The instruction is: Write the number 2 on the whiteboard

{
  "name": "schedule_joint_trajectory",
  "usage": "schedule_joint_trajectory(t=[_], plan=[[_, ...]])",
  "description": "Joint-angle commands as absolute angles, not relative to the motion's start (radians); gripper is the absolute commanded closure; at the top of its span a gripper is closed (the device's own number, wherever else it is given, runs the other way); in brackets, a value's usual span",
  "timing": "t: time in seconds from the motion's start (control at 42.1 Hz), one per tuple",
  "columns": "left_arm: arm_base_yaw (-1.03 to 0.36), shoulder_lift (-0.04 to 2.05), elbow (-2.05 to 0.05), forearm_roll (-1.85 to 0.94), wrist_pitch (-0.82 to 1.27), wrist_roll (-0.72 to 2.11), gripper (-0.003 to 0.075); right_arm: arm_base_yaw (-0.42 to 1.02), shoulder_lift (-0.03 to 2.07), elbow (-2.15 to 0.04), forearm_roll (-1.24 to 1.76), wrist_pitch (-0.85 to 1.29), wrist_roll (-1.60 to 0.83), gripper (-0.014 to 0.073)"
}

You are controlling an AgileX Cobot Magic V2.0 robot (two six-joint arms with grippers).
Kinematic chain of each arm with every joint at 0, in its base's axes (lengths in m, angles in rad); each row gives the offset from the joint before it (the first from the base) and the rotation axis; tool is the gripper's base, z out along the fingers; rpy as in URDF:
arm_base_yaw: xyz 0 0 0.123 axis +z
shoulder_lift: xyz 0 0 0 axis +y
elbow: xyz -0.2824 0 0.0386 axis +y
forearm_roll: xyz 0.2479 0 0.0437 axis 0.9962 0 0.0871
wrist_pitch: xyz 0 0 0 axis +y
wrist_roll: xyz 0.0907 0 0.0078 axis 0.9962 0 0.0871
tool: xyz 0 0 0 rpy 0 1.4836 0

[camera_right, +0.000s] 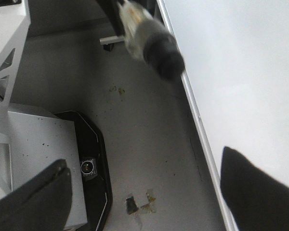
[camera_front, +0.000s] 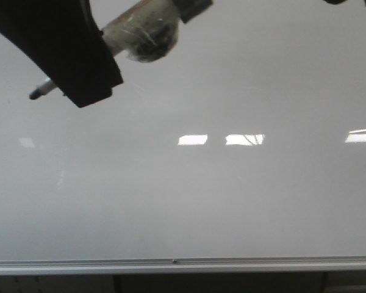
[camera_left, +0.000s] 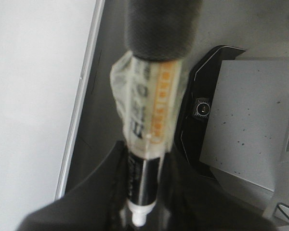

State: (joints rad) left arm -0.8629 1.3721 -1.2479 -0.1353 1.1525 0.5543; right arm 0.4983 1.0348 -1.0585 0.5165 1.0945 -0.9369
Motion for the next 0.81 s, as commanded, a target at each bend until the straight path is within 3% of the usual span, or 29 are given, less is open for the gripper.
schedule_joint_trajectory(t=[0.0, 0.547, 0.642, 0.784], plan=[[-0.903, 1.351, -1.282, -0.157, 1.101, 0.584, 0.0741, 0.537, 1.028, -1.102, 0.560, 1.027, -0.959, -0.0049], [-0.997, 1.371, -1.283, -0.162, 1.034, 0.586, 0.0741, 0.607, 1.084, -1.103, 0.624, 1.032, -0.959, -0.0047], [-0.997, 1.371, -1.283, -0.162, 1.034, 0.586, 0.0741, 0.607, 1.088, -1.103, 0.624, 1.032, -0.959, 0.0001], [-0.997, 1.371, -1.283, -0.162, 1.032, 0.586, 0.0741, 0.607, 1.088, -1.103, 0.624, 1.044, -0.968, 0.0148]])
